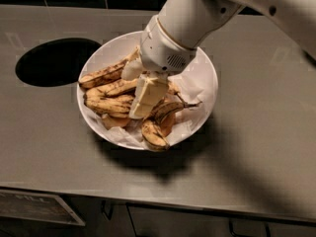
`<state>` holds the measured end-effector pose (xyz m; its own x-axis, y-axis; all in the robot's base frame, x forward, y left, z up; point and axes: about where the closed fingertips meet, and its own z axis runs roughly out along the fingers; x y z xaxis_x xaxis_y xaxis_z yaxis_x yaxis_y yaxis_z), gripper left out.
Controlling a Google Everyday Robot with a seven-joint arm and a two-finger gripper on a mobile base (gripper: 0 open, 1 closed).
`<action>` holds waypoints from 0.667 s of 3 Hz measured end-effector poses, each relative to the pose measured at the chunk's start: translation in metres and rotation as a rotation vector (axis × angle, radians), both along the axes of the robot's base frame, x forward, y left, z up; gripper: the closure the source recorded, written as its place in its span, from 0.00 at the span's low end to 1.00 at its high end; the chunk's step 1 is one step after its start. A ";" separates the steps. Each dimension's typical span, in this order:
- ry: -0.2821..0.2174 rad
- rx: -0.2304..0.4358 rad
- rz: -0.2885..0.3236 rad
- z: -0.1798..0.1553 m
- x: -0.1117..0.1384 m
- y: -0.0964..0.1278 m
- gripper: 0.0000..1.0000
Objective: Pick banana from white bowl
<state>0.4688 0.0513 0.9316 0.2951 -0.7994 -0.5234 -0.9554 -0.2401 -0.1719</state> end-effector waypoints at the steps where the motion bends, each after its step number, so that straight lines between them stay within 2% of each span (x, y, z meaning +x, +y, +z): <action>1: 0.008 -0.002 -0.002 -0.004 -0.002 0.001 0.35; 2: 0.008 -0.002 -0.004 -0.007 -0.009 0.003 0.48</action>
Offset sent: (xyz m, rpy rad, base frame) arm -0.0103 -0.0024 -0.0098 -0.0001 0.0151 -0.0202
